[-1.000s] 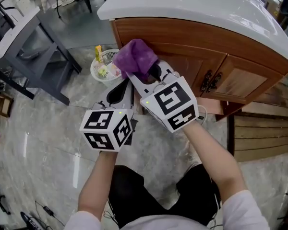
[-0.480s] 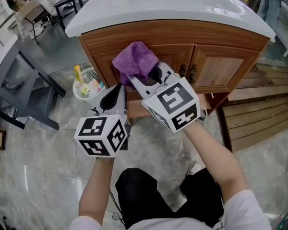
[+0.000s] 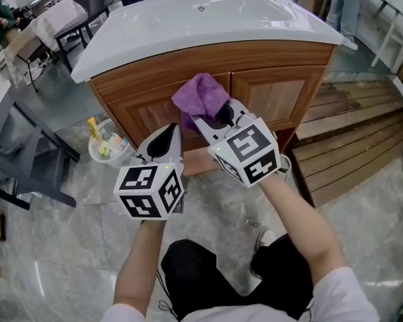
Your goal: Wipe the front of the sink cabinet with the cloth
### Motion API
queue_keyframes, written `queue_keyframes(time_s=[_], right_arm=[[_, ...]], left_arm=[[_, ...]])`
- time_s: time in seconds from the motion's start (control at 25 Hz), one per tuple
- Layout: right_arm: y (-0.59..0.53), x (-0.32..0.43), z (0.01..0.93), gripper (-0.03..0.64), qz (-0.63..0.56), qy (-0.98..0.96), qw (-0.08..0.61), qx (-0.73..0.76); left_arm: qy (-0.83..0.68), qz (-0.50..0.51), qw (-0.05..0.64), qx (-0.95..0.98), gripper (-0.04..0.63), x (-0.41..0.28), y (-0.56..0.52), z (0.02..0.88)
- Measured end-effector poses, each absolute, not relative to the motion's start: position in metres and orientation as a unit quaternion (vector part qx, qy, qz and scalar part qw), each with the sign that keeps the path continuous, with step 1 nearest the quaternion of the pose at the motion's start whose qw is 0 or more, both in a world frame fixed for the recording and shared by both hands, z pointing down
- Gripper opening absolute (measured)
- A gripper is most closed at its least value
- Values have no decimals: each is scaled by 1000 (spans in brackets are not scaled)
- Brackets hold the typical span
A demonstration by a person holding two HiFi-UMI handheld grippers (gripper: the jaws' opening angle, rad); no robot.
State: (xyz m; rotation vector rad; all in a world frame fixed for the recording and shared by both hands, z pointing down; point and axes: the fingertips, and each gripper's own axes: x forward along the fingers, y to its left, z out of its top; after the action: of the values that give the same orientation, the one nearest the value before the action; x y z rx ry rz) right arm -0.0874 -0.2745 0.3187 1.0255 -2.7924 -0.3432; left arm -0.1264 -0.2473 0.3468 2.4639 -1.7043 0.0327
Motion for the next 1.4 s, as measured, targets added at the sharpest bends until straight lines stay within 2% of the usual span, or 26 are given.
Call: queue_keyframes(time_s=[0.76,1.08,1.4], right_arm=[[-309,84,312,74,-92,-861,79,495],[-317,132,316,74,-120,-828,115,535],[-332,196,318,74,-103,-793,119,588]], left_arm=[[-448,16,58,892,6,17,-276,331],[-424,20,62,903,6,53,-281,335],[-413,23,62,908,6,67,-277,337]])
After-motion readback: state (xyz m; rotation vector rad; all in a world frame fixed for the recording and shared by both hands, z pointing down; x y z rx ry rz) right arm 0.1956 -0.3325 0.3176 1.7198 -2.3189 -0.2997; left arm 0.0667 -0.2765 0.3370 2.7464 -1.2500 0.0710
